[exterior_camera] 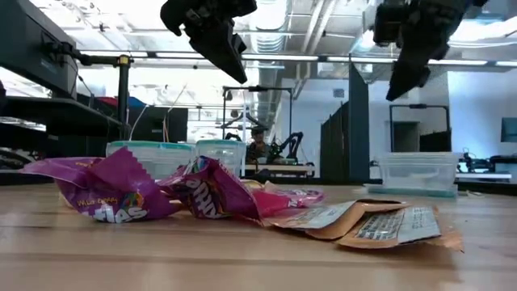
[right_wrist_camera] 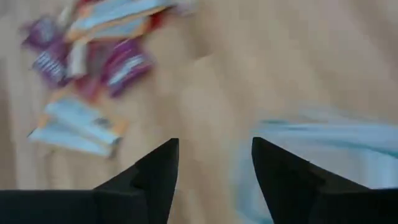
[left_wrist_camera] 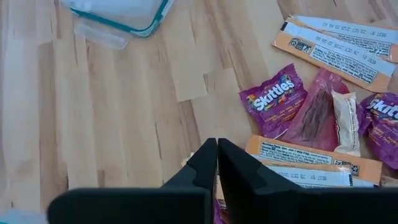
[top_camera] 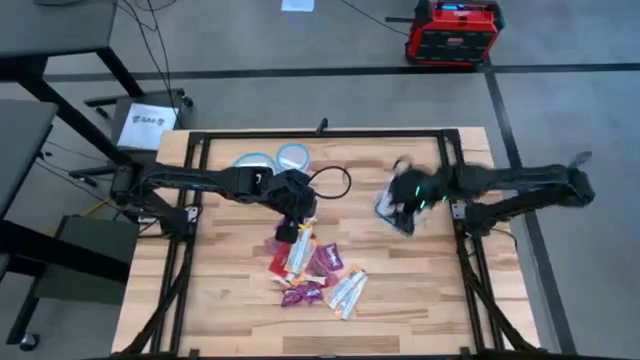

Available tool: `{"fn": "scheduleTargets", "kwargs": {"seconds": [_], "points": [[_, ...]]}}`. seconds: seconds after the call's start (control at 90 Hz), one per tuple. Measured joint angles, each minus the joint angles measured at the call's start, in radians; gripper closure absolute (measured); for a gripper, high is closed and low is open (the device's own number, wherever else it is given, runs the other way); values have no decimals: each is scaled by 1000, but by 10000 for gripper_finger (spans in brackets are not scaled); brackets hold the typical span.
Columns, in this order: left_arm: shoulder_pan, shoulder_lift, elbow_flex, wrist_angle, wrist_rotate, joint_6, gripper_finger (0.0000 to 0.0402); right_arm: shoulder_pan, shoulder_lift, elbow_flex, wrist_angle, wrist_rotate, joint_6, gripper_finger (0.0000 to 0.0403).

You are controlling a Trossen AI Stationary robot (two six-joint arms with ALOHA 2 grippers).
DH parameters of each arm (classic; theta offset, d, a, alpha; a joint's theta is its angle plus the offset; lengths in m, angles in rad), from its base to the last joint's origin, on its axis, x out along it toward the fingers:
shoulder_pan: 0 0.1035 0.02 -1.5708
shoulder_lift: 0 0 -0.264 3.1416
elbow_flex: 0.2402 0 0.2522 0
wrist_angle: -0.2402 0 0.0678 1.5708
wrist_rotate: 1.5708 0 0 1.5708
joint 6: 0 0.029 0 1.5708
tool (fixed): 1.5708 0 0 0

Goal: Sort candy
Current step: Adjust the rectangular transparent bin close to the right corner

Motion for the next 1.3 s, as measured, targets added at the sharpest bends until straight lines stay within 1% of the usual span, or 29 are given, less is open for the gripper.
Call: {"fn": "scheduleTargets", "kwargs": {"seconds": [0.111, 0.222, 0.367, 0.611, 0.733, 0.9, 1.3], "points": [[0, 0, 0, -2, 0, -13, 402, 133, 135, -15, 59, 87, 99, 243], [0, 0, 0, -5, 0, -14, 402, 194, 257, -17, 65, 138, 171, 263], [0, 0, 0, -10, 0, -15, 402, 193, 366, -17, 95, 151, 195, 287], [0, 0, 0, -13, 0, -32, 402, 148, 488, -18, 126, 162, 197, 311], [0, 0, 0, -26, 0, -49, 402, 133, 508, -38, 135, 164, 198, 323], [0, 0, 0, -36, 0, -50, 402, 128, 497, -52, 131, 183, 198, 334], [0, 0, 0, -39, 0, -52, 402, 74, 473, -55, 69, 202, 161, 336]]}}
